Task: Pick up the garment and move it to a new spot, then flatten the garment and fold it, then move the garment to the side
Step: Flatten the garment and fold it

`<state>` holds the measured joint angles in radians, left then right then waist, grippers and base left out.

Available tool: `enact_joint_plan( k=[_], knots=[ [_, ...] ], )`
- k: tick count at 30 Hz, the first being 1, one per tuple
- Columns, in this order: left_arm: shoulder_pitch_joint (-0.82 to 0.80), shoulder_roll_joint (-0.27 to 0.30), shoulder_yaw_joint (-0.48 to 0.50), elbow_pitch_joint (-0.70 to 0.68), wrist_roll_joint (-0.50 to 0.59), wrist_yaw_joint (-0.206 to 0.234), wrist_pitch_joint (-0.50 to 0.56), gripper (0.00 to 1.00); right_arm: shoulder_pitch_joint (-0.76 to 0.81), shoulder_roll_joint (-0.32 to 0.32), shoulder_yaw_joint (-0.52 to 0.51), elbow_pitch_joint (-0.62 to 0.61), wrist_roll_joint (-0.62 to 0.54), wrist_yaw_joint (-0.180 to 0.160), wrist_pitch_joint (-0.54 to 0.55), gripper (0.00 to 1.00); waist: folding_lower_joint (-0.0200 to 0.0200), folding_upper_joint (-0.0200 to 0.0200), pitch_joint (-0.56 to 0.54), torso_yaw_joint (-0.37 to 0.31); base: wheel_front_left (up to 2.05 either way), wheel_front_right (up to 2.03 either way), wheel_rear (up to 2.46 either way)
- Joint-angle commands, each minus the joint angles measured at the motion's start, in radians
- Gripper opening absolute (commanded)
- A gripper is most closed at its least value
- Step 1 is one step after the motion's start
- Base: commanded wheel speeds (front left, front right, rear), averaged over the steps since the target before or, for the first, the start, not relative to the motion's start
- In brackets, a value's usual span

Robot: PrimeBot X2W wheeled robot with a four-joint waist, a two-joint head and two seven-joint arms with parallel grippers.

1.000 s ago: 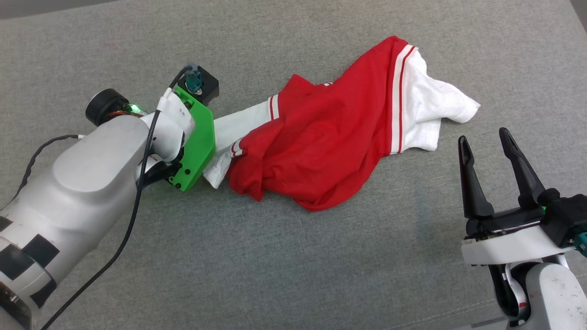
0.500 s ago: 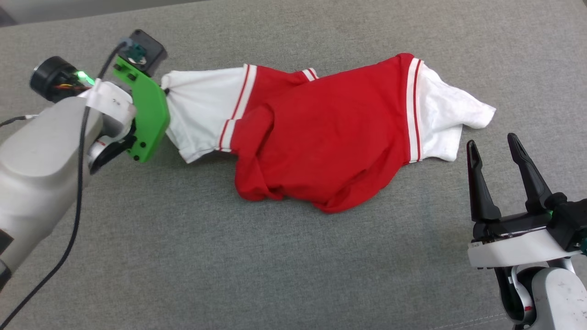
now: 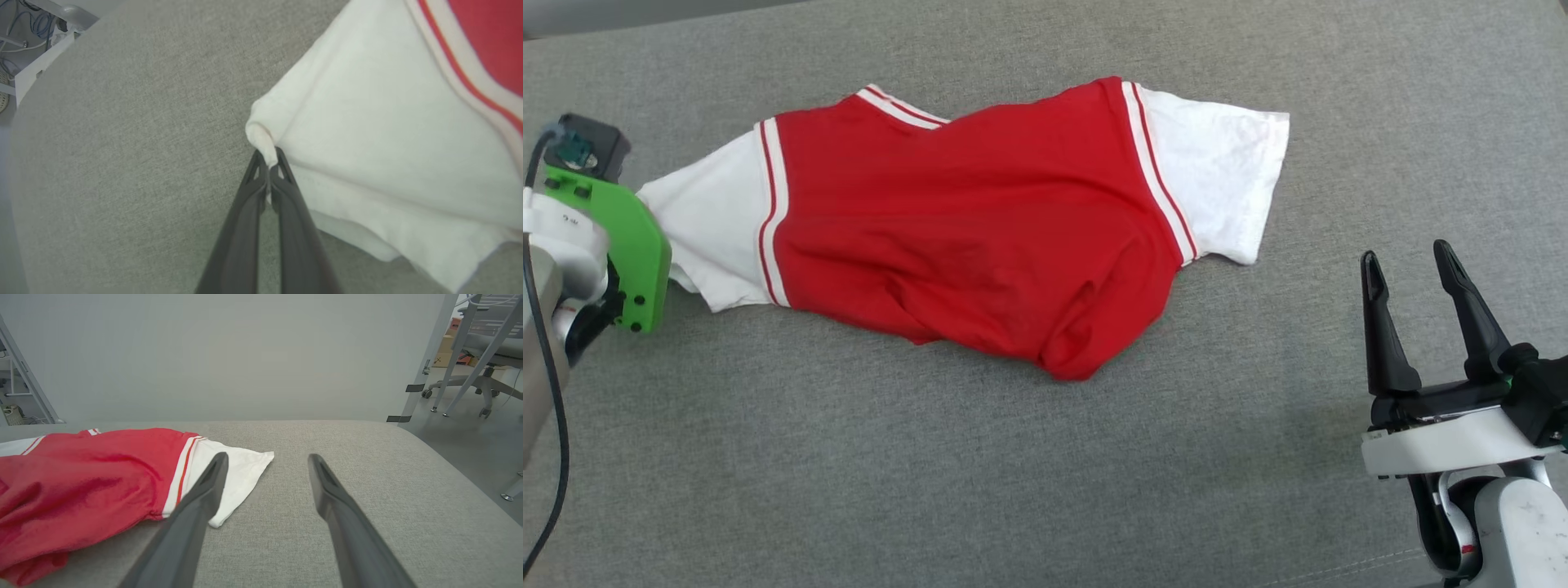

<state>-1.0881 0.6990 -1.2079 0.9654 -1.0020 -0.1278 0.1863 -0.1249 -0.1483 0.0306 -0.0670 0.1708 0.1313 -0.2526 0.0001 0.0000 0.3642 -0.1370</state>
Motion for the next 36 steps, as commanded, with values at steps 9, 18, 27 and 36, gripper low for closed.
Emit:
enact_joint_plan(
  k=[9,18,27,36],
  knots=[
    [0.038,-0.058,0.012,0.092,-0.028,-0.001,-0.109,1.0,0.015,-0.009,-0.005,0.012,0.001,-0.001,-0.009,1.0,-0.0001,0.0,-0.028,0.026,0.0,0.0,0.0],
    [-0.077,-0.076,0.025,0.04,-0.086,-0.002,-0.003,1.0,0.03,-0.022,0.006,0.006,0.004,-0.001,0.002,1.0,-0.0001,0.0,-0.058,0.055,0.0,0.0,0.0],
    [-0.148,0.02,-0.014,-0.097,-0.162,-0.003,0.327,1.0,0.027,-0.027,0.02,-0.008,0.011,-0.001,0.005,1.0,-0.0001,0.0,-0.024,0.031,0.0,0.0,0.0],
    [-0.098,0.031,-0.006,-0.073,-0.196,0.018,0.351,1.0,0.007,-0.028,0.023,-0.026,0.006,-0.001,0.008,1.0,-0.0001,0.0,0.037,-0.002,0.0,0.0,0.0]
  ],
)
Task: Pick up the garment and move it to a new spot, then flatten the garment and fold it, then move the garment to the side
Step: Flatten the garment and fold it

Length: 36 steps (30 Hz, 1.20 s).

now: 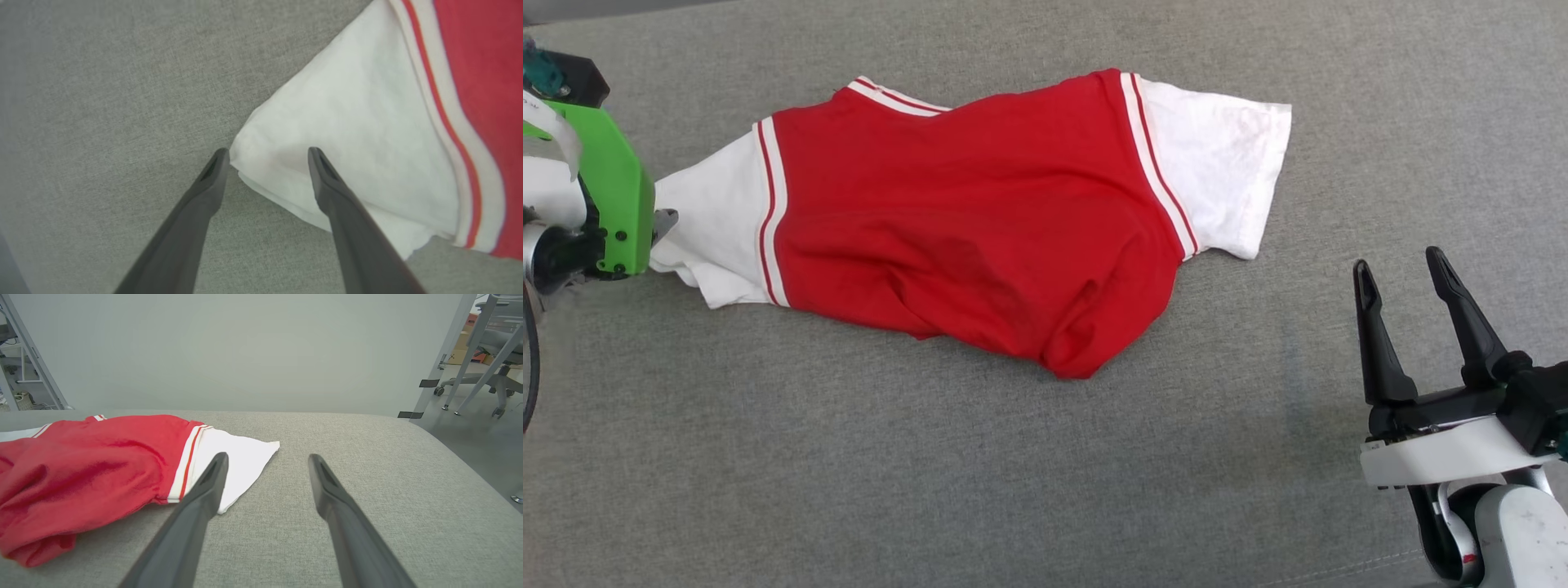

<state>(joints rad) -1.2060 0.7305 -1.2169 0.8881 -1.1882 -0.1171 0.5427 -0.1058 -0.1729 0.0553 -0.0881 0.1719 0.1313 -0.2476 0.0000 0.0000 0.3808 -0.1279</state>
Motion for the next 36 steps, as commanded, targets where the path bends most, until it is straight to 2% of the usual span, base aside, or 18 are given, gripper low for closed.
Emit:
enact_joint_plan(
  k=[1,9,10,11,19,26,30,34,35,36],
  knots=[
    [0.028,-0.001,0.001,0.01,-0.01,0.011,-0.005,1.0,-0.014,-0.003,-0.002,-0.006,0.003,-0.001,0.003,1.0,0.0,0.0,0.026,-0.013,0.0,0.0,0.0],
    [0.086,-0.008,-0.008,0.051,-0.027,0.013,0.042,0.99,-0.019,0.001,-0.013,-0.012,-0.001,-0.001,0.001,1.0,0.0,0.0,0.047,-0.013,0.0,0.0,0.0],
    [0.089,-0.009,-0.01,0.05,-0.024,0.011,0.039,0.11,-0.02,0.001,-0.016,-0.01,-0.001,-0.001,0.001,1.0,0.0,0.0,0.043,-0.009,0.0,0.0,0.0],
    [0.089,-0.01,-0.01,0.05,-0.022,0.009,0.032,0.0,-0.022,0.0,-0.018,-0.009,0.0,-0.001,0.001,1.0,0.0,0.0,0.039,-0.005,0.0,0.0,0.0],
    [0.044,-0.026,-0.016,0.012,0.053,-0.002,-0.127,0.0,-0.059,-0.051,-0.043,-0.018,-0.006,-0.001,0.017,1.0,0.0,0.0,-0.008,0.05,0.0,0.0,0.0],
    [0.002,-0.041,-0.024,-0.056,0.129,-0.008,-0.265,0.0,-0.183,-0.176,-0.037,-0.058,0.009,-0.001,0.123,1.0,0.0,0.0,-0.034,0.098,0.0,0.0,0.0],
    [-0.014,-0.053,-0.028,-0.096,0.163,-0.009,-0.316,0.0,-0.291,-0.276,0.013,-0.069,0.06,-0.001,0.276,1.0,0.0,0.0,-0.031,0.129,0.0,0.0,0.0],
    [-0.025,-0.067,-0.031,-0.124,0.186,-0.005,-0.344,0.0,-0.398,-0.38,0.095,-0.035,0.166,-0.001,0.487,1.0,0.0,0.0,-0.022,0.156,0.0,0.0,0.0],
    [-0.032,-0.078,-0.032,-0.139,0.198,0.0,-0.362,0.0,-0.476,-0.447,0.16,0.019,0.253,-0.001,0.658,1.0,0.0,0.0,-0.011,0.173,0.0,0.0,0.0],
    [-0.034,-0.08,-0.032,-0.142,0.202,0.002,-0.367,0.0,-0.497,-0.466,0.183,0.036,0.277,-0.001,0.708,1.0,0.0,0.0,-0.008,0.177,0.0,0.0,0.0]
  ],
)
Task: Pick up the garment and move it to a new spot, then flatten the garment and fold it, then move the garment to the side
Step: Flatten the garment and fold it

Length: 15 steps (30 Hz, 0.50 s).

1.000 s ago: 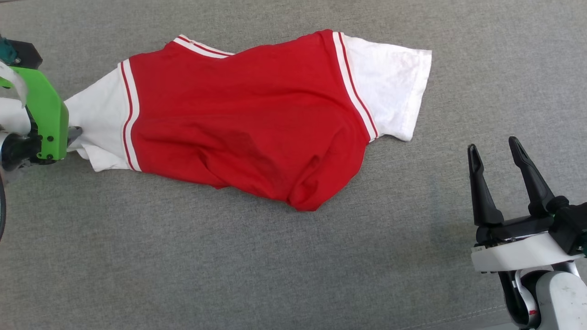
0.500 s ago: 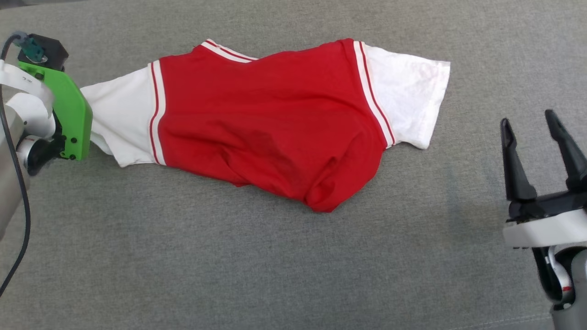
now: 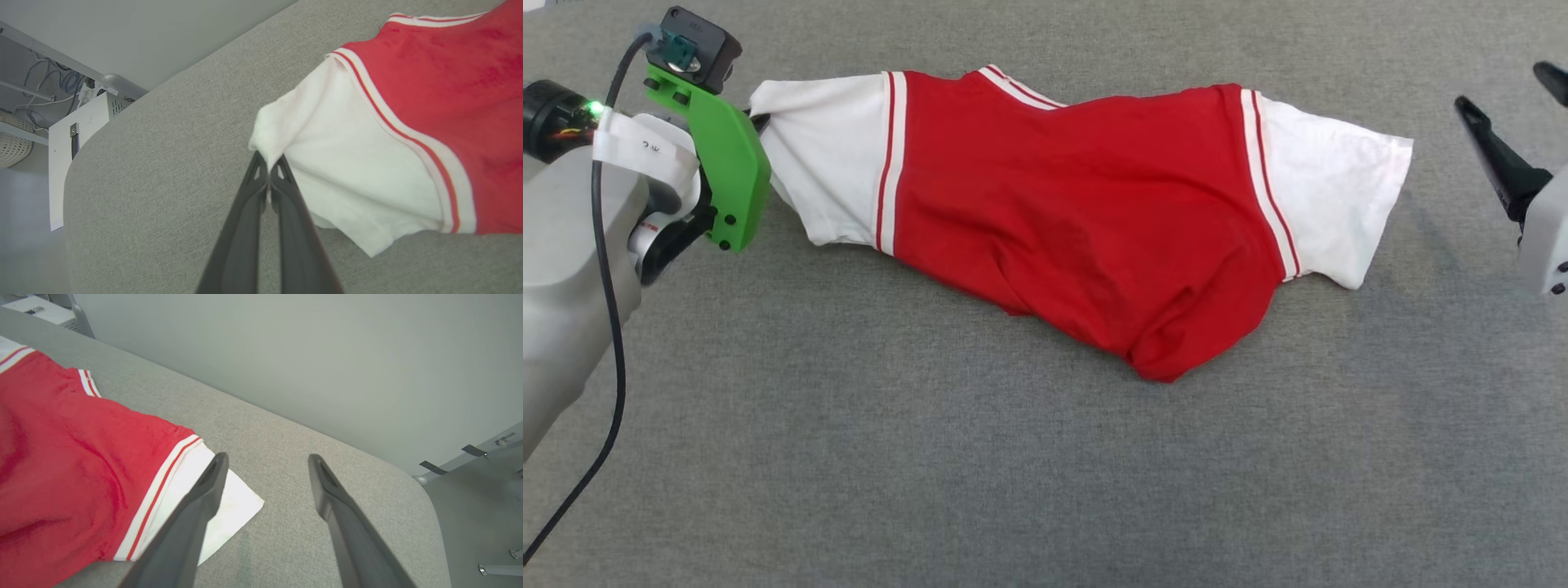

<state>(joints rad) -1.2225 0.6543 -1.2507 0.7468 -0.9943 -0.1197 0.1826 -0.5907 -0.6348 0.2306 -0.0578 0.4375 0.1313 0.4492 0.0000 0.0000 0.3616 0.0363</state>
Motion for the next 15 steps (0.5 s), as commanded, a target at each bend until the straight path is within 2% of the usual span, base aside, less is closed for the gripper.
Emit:
enact_joint_plan(
  k=[1,7,11,15],
  knots=[
    [-0.02,-0.008,0.001,-0.005,0.01,0.005,-0.012,0.0,-0.038,-0.024,0.029,0.029,0.043,-0.001,0.068,1.0,0.0,0.0,0.015,0.017,0.0,0.0,0.0],
    [-0.042,-0.021,0.003,-0.029,0.027,0.008,-0.039,0.0,-0.148,-0.078,0.103,0.166,0.215,-0.001,0.39,1.0,0.0,0.0,0.05,0.046,0.0,0.0,0.0],
    [-0.062,-0.031,0.005,-0.04,0.037,0.011,-0.049,0.0,-0.216,-0.081,0.132,0.231,0.246,-0.001,0.474,1.0,0.0,0.0,0.086,0.067,0.0,0.0,0.0],
    [-0.081,-0.037,0.008,-0.044,0.044,0.012,-0.064,0.0,-0.272,-0.061,0.164,0.269,0.255,-0.001,0.499,1.0,0.0,0.0,0.124,0.082,0.0,0.0,0.0]
  ],
)
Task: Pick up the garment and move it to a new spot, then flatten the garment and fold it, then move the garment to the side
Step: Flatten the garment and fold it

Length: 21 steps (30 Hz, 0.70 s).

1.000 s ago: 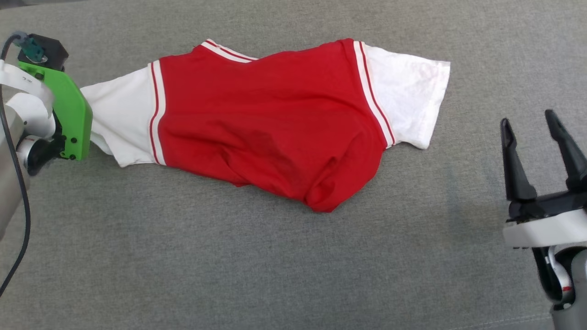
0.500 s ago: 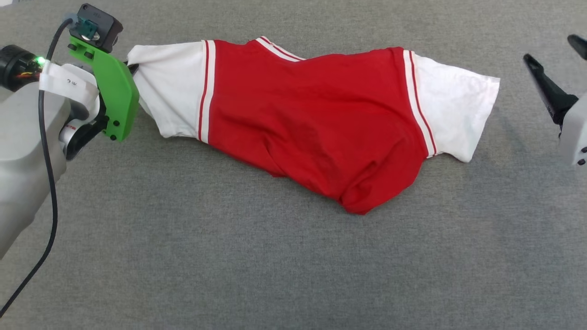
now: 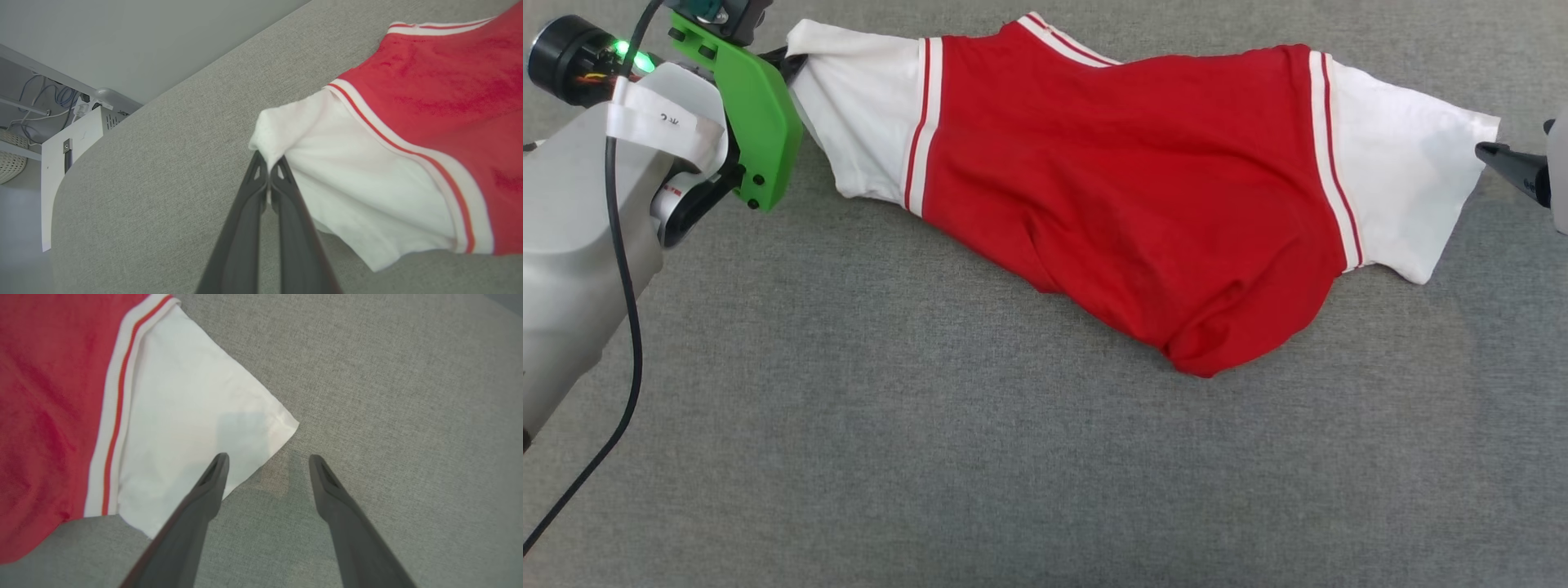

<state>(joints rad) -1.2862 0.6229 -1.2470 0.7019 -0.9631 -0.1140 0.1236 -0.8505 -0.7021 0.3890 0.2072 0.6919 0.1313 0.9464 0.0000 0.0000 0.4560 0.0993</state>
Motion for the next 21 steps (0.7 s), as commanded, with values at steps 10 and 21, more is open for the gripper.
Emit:
enact_joint_plan(
  k=[10,21],
  knots=[
    [-0.046,-0.031,0.006,0.016,0.024,0.003,-0.04,0.0,-0.05,0.037,0.13,0.153,-0.024,-0.001,0.009,1.0,0.0,0.0,0.085,0.044,0.0,0.0,0.0],
    [-0.04,-0.043,0.0,0.06,0.018,-0.008,-0.067,0.0,-0.042,0.024,0.204,0.194,0.041,-0.001,-0.067,0.0,0.0,0.0,0.073,0.034,0.0,0.0,0.0]
  ],
)
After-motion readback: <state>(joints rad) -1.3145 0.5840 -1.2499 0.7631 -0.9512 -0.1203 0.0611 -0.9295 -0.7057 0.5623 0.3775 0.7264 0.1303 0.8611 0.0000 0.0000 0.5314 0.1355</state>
